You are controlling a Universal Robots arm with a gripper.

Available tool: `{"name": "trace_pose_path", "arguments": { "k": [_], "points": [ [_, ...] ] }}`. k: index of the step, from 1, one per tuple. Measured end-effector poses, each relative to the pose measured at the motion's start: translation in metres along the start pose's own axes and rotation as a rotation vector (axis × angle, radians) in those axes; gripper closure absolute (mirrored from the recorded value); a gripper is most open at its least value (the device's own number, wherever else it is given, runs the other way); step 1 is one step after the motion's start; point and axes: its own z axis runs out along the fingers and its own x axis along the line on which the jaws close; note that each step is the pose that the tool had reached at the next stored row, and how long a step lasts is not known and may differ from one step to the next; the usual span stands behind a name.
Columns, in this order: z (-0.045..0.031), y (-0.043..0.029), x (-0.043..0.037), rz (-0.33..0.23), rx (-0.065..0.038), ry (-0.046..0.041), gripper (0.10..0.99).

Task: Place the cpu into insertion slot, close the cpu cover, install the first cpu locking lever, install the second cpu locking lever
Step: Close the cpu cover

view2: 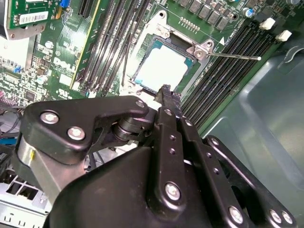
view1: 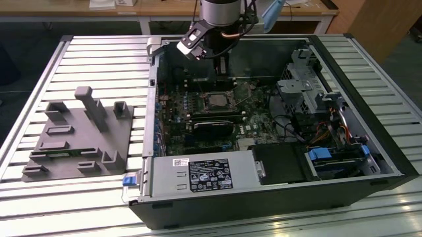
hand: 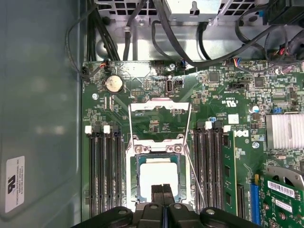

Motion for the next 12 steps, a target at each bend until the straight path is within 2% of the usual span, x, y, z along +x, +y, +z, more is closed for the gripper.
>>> {"name": "trace_pose_path", "arguments": {
  "k": [12],
  "points": [
    [-0.0039,0.0003,-0.0001,0.0,0.0,0.0002,0.98]
  ]
}}
